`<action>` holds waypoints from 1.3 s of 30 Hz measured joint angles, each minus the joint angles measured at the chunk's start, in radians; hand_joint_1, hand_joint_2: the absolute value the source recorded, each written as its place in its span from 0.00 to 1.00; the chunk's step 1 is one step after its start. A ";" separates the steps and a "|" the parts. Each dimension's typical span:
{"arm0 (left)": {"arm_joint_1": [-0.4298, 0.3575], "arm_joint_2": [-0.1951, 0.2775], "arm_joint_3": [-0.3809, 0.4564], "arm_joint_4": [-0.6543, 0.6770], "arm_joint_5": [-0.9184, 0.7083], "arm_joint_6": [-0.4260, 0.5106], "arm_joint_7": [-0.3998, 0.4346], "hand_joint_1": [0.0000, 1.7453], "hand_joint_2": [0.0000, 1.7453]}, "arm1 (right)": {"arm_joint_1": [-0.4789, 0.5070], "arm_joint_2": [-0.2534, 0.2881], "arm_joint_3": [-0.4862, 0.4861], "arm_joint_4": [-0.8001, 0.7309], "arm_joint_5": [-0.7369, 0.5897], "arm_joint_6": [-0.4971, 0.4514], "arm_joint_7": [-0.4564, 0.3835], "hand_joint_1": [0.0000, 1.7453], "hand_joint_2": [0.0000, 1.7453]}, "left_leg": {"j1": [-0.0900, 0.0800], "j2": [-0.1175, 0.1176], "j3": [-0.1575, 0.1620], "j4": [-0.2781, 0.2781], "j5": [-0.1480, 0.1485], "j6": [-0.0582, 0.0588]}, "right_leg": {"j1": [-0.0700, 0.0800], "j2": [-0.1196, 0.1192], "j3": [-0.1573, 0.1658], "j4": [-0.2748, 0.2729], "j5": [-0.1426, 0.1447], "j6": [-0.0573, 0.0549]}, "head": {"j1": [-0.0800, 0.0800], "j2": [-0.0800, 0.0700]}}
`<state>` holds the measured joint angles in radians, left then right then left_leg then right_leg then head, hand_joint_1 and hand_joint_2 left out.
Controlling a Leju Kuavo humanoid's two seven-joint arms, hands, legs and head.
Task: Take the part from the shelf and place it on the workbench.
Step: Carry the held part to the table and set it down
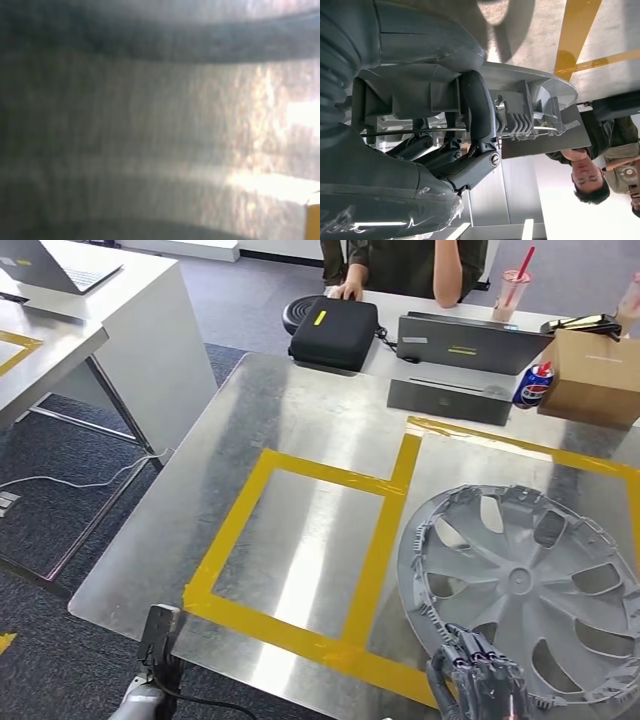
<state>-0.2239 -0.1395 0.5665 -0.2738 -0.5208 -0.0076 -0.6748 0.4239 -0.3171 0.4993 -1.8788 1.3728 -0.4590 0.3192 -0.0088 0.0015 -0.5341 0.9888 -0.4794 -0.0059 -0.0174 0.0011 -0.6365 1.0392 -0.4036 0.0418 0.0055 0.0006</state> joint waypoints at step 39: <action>-0.007 0.000 -0.003 -0.004 0.014 0.021 -0.001 0.00 0.50 | -0.004 -0.020 0.028 0.001 0.002 -0.002 0.033 0.00 1.00 | 0.002 0.002 -0.045 0.010 0.032 0.021 | -0.004 0.007 -0.131 0.271 -0.109 0.023 | 0.006 0.000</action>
<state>-0.2305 -0.1395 0.5634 -0.2773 -0.5065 0.0136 -0.6760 0.4195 -0.3375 0.5273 -1.8776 1.3745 -0.4607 0.3520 -0.0072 0.0037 -0.5791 0.9989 -0.4472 0.0153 -0.0211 0.0084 -0.7677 1.3102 -0.5126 0.0653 0.0112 0.0008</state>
